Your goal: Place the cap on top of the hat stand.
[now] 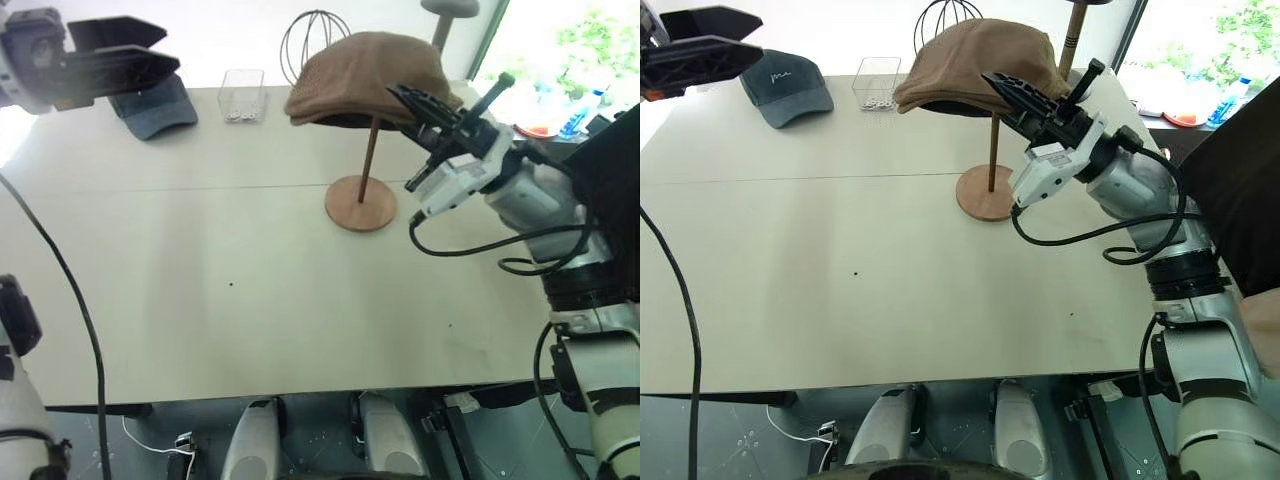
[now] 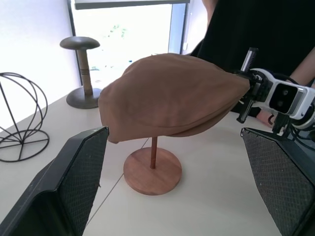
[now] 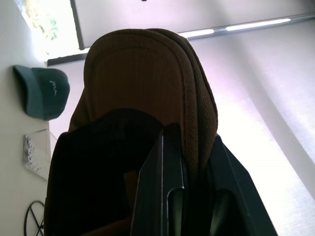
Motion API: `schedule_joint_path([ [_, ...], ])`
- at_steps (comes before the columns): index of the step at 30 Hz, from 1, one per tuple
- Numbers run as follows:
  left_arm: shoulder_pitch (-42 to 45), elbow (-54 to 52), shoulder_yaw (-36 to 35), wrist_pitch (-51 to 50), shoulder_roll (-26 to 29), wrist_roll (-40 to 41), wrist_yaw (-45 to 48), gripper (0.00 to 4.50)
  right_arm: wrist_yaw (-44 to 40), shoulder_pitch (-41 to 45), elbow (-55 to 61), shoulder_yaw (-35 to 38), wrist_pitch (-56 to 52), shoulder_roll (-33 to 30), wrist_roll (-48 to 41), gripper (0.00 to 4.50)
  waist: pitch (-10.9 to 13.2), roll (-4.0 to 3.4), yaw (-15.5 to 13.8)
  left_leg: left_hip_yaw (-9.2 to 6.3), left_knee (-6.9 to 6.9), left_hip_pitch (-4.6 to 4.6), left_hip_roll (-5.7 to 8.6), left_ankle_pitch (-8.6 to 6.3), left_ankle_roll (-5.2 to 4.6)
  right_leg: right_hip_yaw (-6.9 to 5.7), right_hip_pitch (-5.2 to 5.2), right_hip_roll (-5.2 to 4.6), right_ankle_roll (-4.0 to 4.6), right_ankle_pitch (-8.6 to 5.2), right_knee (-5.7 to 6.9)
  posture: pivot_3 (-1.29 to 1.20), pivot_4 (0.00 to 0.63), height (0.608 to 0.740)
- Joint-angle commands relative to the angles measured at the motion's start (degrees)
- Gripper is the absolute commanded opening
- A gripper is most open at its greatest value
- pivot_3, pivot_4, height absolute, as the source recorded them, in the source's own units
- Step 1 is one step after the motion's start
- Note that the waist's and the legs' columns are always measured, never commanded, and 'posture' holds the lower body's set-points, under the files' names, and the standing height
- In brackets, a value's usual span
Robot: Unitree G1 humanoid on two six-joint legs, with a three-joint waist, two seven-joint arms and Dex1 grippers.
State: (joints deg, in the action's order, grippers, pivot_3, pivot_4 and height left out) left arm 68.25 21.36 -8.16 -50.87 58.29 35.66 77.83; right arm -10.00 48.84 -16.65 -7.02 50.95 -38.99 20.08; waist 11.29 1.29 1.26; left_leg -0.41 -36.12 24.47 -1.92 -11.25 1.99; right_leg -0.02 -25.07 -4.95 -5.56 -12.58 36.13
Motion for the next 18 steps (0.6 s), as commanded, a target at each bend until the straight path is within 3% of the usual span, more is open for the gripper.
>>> schedule_joint_path([
  [1, 1.6, -0.7, -2.4, -0.2, 1.7, 0.8, -0.4, 4.5, 3.3, 3.4, -0.9, 4.5, 3.8, -0.3, -1.2, 0.04, 0.0, 0.01, -0.1, 0.0, 0.0, 0.0, 0.0, 0.0, 0.0, 0.0, 0.0, 0.0, 0.0, 0.0, 0.0, 0.0, 0.15, 0.74],
  [6, 1.4, -0.7, -2.6, -0.2, 1.7, 0.8, -0.7, 4.5, 1.3, 0.5, -3.4, 3.8, 7.6, -1.2, -2.6, 0.04, 0.0, 0.01, -0.1, 0.0, -0.01, -0.02, 0.0, 0.0, 0.0, 0.0, 0.03, 0.0, 0.0, 0.0, -0.01, 0.0, 0.15, 0.74],
  [14, 4.0, 1.3, -1.0, 0.9, 0.6, -0.4, -0.6, 4.5, -2.3, -1.9, -6.0, 1.0, 5.8, 4.2, -6.2, 0.04, 0.0, 0.0, 0.8, -0.02, -0.01, -0.06, 0.0, 0.0, 0.0, 0.0, 0.04, 0.02, -0.08, 0.05, 0.06, 0.0, 0.15, 0.74],
  [18, 5.8, 2.5, 0.1, 1.1, 0.6, -1.0, 0.2, 4.5, -3.5, -3.2, -9.9, 0.4, 9.8, 3.6, -5.6, 0.04, 0.0, 0.0, 0.9, -0.02, 0.0, -0.06, 0.0, 0.0, 0.0, 0.0, 0.08, 0.02, -0.22, 0.11, 0.01, 0.0, 0.15, 0.74],
])
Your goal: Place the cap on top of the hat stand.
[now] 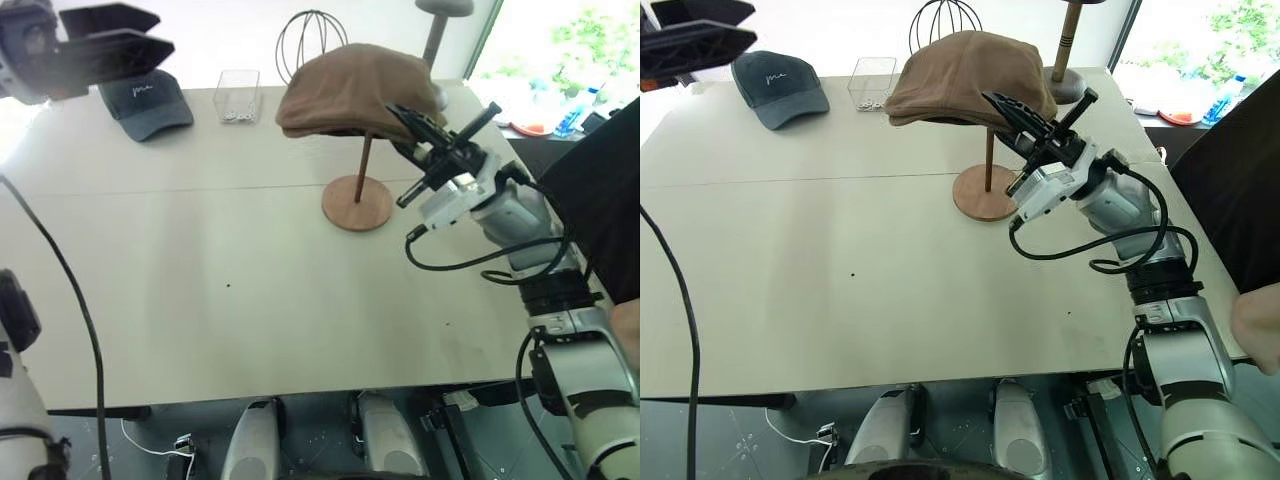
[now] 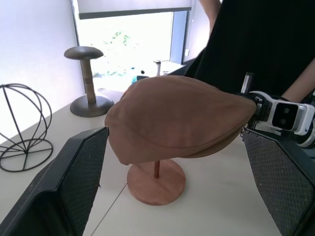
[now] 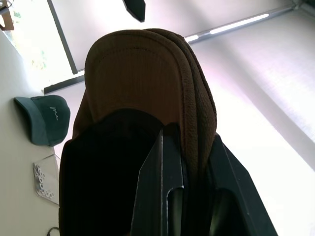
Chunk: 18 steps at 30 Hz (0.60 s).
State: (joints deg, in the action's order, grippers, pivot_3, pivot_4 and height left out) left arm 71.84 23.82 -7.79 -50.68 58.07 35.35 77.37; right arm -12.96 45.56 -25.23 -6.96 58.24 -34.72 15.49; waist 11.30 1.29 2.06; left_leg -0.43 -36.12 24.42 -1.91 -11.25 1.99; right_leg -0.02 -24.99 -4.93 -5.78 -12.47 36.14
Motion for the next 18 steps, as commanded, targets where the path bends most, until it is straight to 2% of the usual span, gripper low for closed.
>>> schedule_joint_path([
  [1, 2.5, 0.3, -0.1, 1.0, 0.8, -0.8, 0.7, 4.5, -0.9, 0.0, -2.0, 0.5, 2.7, -0.8, -1.3, 0.04, 0.0, 0.0, 0.1, 0.0, 0.0, 0.0, 0.0, 0.0, 0.0, 0.0, 0.0, 0.0, 0.0, 0.0, 0.0, 0.0, 0.15, 0.74],
  [4, 2.7, 0.4, 0.0, 1.0, 0.9, -1.2, 0.9, 4.5, -1.4, -0.1, -3.0, 1.3, 2.6, -1.1, -2.0, 0.04, 0.0, 0.0, 0.4, 0.0, 0.03, -0.02, 0.0, 0.0, 0.0, 0.0, 0.0, 0.01, 0.0, 0.0, 0.01, 0.0, 0.15, 0.74],
  [7, 2.3, -0.2, 0.1, 0.8, 0.9, -1.4, 1.0, 4.5, -2.3, -0.9, -1.4, 2.1, 0.1, -1.8, -2.5, 1.1, 0.0, 0.0, 0.5, -0.01, 0.04, -0.02, 0.0, 0.0, 0.0, 0.0, -0.01, 0.01, -0.01, 0.0, 0.01, 0.0, 0.15, 0.74],
  [11, 1.9, -0.4, 0.2, 0.8, 0.9, -1.7, 1.2, 4.5, -4.8, -4.4, 4.8, 2.9, -4.0, -4.2, -3.5, 3.05, 0.0, 0.0, 0.2, -0.01, 0.02, -0.02, 0.0, 0.0, 0.0, 0.0, 0.0, 0.0, -0.03, -0.01, 0.03, 0.0, 0.15, 0.74],
  [18, 1.6, 0.9, 0.5, 2.1, -0.5, -2.6, 1.9, 4.5, -14.2, -17.2, 23.0, 6.2, -16.5, -13.4, -10.8, 3.05, 0.0, 0.0, 0.0, -0.01, -0.02, -0.02, 0.01, 0.0, 0.0, 0.0, 0.03, 0.0, -0.03, -0.01, 0.02, 0.0, 0.15, 0.74],
])
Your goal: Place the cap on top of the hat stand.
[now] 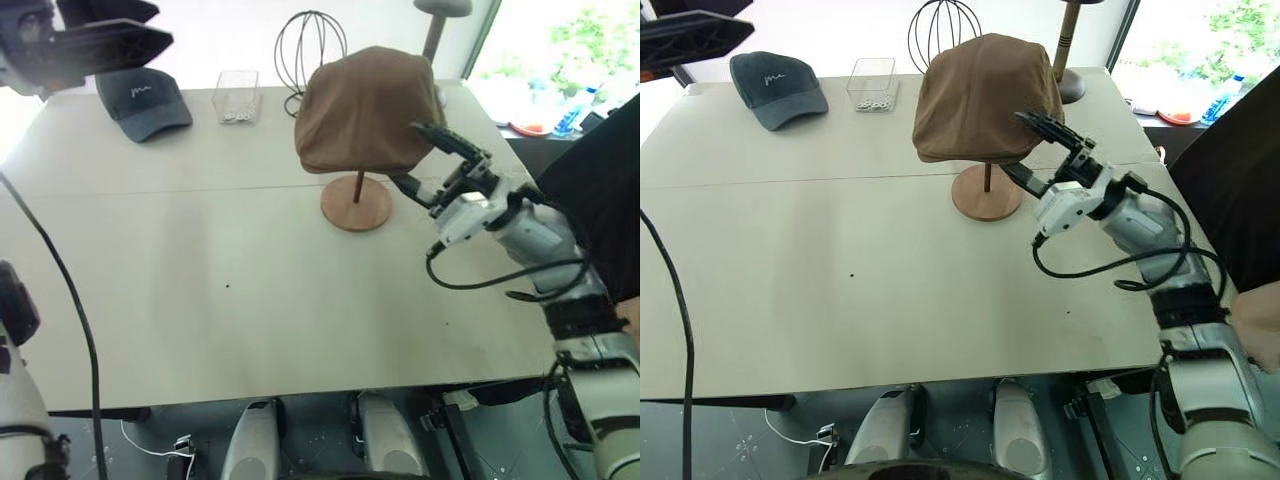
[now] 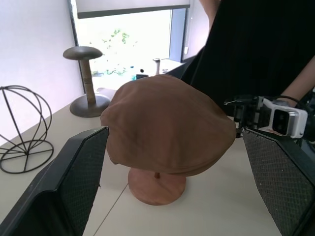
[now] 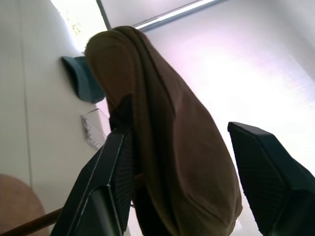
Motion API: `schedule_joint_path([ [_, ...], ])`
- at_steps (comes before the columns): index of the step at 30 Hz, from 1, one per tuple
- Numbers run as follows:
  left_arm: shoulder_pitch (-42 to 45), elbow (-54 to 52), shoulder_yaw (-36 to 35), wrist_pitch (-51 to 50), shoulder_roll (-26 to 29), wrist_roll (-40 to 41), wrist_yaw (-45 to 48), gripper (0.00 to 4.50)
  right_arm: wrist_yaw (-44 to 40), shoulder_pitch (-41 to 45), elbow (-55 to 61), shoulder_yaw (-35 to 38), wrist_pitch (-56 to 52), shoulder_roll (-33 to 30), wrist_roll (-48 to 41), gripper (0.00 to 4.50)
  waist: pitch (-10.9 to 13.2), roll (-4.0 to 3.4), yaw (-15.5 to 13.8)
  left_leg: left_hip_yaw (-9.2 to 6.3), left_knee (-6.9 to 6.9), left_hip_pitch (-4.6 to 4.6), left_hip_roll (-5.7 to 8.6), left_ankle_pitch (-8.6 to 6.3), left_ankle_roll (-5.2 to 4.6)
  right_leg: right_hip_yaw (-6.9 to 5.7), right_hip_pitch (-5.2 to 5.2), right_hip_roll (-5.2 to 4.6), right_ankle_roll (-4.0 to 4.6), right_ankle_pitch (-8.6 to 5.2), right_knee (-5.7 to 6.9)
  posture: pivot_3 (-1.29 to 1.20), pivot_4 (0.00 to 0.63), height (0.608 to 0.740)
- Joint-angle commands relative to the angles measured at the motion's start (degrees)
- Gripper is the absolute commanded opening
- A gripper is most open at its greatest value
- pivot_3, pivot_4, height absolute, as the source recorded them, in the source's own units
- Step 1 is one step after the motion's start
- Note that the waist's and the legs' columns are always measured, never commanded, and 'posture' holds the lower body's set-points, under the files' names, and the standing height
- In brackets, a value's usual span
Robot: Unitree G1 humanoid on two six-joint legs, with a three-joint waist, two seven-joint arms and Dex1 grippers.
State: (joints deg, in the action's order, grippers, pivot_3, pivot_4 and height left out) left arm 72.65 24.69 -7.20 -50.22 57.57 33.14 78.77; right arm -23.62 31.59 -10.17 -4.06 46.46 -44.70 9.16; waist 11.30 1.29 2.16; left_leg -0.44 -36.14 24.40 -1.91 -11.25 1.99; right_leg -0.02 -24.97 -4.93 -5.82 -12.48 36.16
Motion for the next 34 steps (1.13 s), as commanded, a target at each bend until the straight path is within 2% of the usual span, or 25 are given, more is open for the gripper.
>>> schedule_joint_path([
  [1, 0.9, 0.6, -0.1, 2.1, -0.4, -0.6, 0.7, 4.5, -5.5, -5.8, 10.6, 4.1, -6.9, -5.4, -6.1, 3.05, 0.0, 0.01, -0.1, 0.0, -0.01, -0.01, 0.0, 0.0, 0.0, 0.0, 0.02, -0.01, 0.0, 0.0, 0.0, 0.0, 0.15, 0.74],
  [5, 0.8, 2.4, 0.6, 4.3, -1.3, -1.5, 1.7, 4.5, -14.1, -13.1, 18.8, 7.8, -19.4, -12.9, -15.3, 3.05, 0.0, 0.01, -0.3, 0.0, -0.04, -0.06, 0.0, 0.0, 0.0, 0.0, 0.1, 0.0, 0.09, -0.05, -0.01, 0.0, 0.15, 0.74],
  [8, 0.8, 3.6, 1.0, 5.4, -2.1, -1.9, 2.4, 4.5, -22.5, -14.5, 21.7, 11.8, -34.8, -18.8, -28.3, 3.05, 0.0, 0.0, -0.2, 0.01, -0.08, -0.07, 0.0, 0.0, 0.0, 0.02, 0.12, -0.01, 0.23, -0.11, -0.02, 0.0, 0.15, 0.74],
  [13, 0.4, 4.8, 1.5, 7.6, -2.9, -3.1, 3.5, 4.5, -31.9, -8.4, 18.0, 17.2, -58.1, -24.0, -45.7, 3.05, 0.0, 0.01, -0.2, 0.01, -0.07, -0.14, -0.01, -0.01, -0.02, 0.01, 0.16, -0.01, 0.24, -0.12, -0.02, 0.0, 0.15, 0.74],
  [15, -0.4, 4.8, 1.8, 8.8, -2.8, -3.9, 4.2, 4.5, -35.3, 0.7, 10.8, 16.8, -65.6, -24.7, -49.1, 3.05, 0.0, -0.02, 0.0, 0.01, -0.07, -0.14, -0.01, -0.02, -0.03, 0.01, 0.16, -0.01, 0.24, -0.12, -0.02, 0.0, 0.15, 0.74],
  [17, -1.5, 4.4, 2.2, 10.2, -2.4, -4.7, 5.0, 4.5, -39.8, 8.1, 4.7, 15.5, -71.0, -25.6, -50.0, 3.05, 0.0, -0.06, -0.1, 0.05, -0.07, -0.12, 0.01, -0.02, -0.04, 0.02, 0.15, -0.04, 0.26, -0.12, -0.05, 0.0, 0.15, 0.74],
  [21, -3.4, 3.2, 1.7, 11.0, -1.5, -5.2, 5.7, 4.5, -49.8, 15.4, -1.3, 13.6, -78.5, -26.8, -51.2, 3.05, 0.0, -0.04, -0.3, 0.04, -0.01, -0.09, -0.02, -0.06, -0.11, 0.0, 0.1, -0.01, 0.23, -0.15, -0.05, 0.0, 0.15, 0.74],
  [24, -4.1, 2.4, 0.7, 10.2, -0.7, -4.8, 5.2, 4.5, -53.8, 21.0, -5.3, 11.9, -83.0, -26.2, -50.5, 3.05, 0.0, -0.05, -0.3, 0.05, -0.05, 0.03, -0.02, -0.08, -0.13, 0.01, -0.01, -0.03, 0.2, -0.14, -0.06, 0.0, 0.15, 0.74],
  [28, -5.2, 0.4, -0.2, 8.6, 1.1, -4.2, 5.1, 4.5, -58.9, 22.8, -6.6, 10.6, -83.8, -26.2, -48.7, 3.05, 0.0, -0.05, -0.2, 0.07, -0.02, 0.03, -0.02, -0.08, -0.12, 0.02, -0.05, -0.02, 0.2, -0.14, -0.05, 0.0, 0.15, 0.74],
  [34, -7.9, -3.6, -1.4, 6.3, 3.8, -3.2, 4.7, 4.5, -61.2, 24.7, -9.1, 9.1, -82.2, -24.2, -44.7, 3.05, 0.0, -0.05, -0.1, 0.08, -0.04, 0.03, -0.01, -0.08, -0.12, 0.02, -0.07, -0.03, 0.19, -0.14, -0.01, 0.0, 0.15, 0.74],
])
